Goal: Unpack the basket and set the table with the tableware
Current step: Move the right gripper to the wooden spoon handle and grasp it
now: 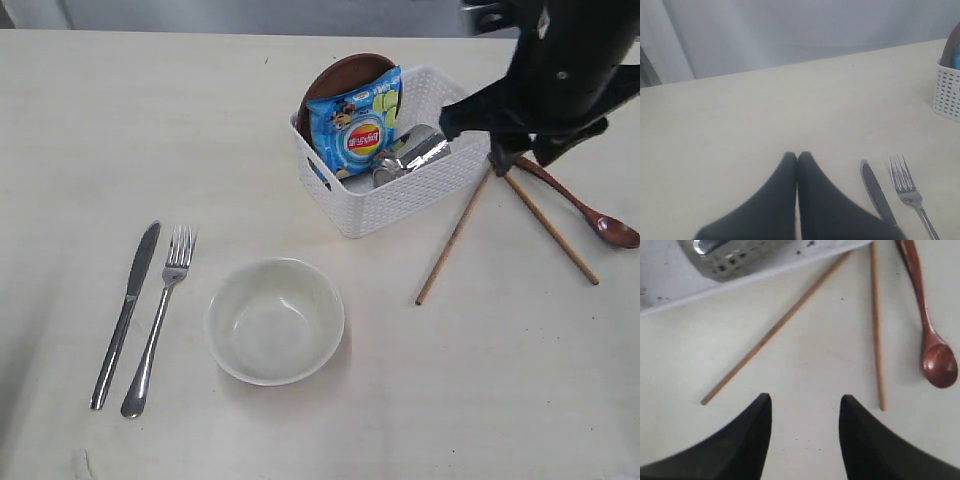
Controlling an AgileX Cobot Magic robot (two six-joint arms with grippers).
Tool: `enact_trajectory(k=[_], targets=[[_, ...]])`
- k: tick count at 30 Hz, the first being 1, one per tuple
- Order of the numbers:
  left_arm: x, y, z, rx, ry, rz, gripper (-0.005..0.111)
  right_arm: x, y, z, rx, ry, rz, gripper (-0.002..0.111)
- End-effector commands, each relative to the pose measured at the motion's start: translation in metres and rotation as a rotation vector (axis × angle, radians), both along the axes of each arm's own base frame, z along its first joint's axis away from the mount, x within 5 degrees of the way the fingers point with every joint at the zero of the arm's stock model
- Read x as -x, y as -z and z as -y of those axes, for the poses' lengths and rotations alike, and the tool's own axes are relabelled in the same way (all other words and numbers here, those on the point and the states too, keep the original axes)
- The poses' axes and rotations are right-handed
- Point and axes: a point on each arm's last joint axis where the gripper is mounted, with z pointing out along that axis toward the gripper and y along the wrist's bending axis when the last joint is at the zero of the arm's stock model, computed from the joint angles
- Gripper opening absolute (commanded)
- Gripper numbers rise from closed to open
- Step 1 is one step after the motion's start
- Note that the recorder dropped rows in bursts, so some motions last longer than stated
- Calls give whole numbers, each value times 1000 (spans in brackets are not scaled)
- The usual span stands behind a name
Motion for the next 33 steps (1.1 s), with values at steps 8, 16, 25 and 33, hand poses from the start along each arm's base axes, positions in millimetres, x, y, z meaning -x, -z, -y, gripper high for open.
enact_trajectory(k=[8,16,25,33], targets=[[0,0,0,3,-2,7,0,-35,38,83,-26,57,-11,42],[0,0,0,3,-2,7,0,-69,81,90,27,-124,9,42],[0,0,0,3,-2,7,0,-111,113,90,59,-143,-48,42],[0,0,0,3,-2,7,0,-120,131,97,138,-197,-78,42]])
